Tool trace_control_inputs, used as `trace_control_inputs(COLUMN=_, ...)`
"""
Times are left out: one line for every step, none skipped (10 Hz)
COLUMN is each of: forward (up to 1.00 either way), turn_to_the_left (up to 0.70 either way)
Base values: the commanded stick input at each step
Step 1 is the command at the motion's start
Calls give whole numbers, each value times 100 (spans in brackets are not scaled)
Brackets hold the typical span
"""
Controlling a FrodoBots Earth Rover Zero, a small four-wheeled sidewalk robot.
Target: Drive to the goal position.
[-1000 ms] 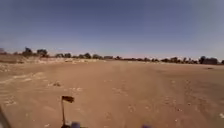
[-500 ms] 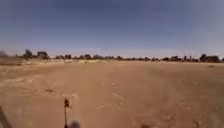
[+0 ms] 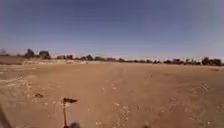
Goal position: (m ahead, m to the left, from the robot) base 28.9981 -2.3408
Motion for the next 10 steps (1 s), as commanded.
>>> trace_control_inputs(forward=70, turn_to_the_left=0)
trace_control_inputs(forward=70, turn_to_the_left=0)
trace_control_inputs(forward=70, turn_to_the_left=0)
trace_control_inputs(forward=70, turn_to_the_left=0)
trace_control_inputs(forward=70, turn_to_the_left=0)
trace_control_inputs(forward=70, turn_to_the_left=0)
trace_control_inputs(forward=70, turn_to_the_left=0)
trace_control_inputs(forward=70, turn_to_the_left=0)
trace_control_inputs(forward=70, turn_to_the_left=0)
trace_control_inputs(forward=70, turn_to_the_left=0)
